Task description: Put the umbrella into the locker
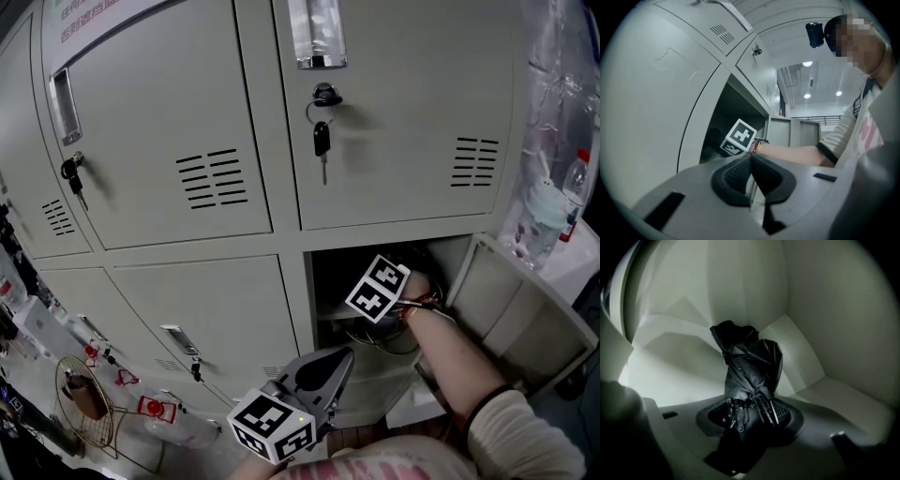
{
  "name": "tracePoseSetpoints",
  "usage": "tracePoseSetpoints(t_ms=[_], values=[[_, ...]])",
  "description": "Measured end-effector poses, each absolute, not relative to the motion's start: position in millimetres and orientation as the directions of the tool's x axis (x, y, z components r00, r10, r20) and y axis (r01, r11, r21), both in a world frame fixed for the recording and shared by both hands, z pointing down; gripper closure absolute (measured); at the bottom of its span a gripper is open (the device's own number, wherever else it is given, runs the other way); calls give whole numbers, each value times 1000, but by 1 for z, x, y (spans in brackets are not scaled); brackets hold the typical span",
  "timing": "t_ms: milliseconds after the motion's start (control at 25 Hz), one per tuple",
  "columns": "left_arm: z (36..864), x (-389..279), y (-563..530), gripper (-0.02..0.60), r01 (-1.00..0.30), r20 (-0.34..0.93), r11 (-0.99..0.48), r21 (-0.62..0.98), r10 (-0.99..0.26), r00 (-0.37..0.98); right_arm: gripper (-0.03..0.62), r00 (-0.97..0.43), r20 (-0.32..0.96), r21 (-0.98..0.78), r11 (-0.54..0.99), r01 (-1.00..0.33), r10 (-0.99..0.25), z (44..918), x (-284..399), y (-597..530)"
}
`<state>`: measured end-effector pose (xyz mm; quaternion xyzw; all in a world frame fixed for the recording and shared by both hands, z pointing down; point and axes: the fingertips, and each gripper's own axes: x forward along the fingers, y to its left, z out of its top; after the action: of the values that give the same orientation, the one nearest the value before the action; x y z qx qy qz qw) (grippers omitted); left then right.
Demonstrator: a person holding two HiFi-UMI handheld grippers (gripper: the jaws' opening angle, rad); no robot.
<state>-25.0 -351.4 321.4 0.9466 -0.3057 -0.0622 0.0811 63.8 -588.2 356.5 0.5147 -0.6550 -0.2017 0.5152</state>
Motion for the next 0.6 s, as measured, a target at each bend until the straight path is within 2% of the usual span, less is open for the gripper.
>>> tracePoseSetpoints(t_ms=[160,600], values=[[320,-25,-351,580,-569,-71,-800,189,-589,805,413,56,440,824,378,-421,-896,356,65,-590],[322,-23,-348,580,-572,-65,-798,190,-592,804,425,41,460,812,401,-424,-887,359,65,-591]])
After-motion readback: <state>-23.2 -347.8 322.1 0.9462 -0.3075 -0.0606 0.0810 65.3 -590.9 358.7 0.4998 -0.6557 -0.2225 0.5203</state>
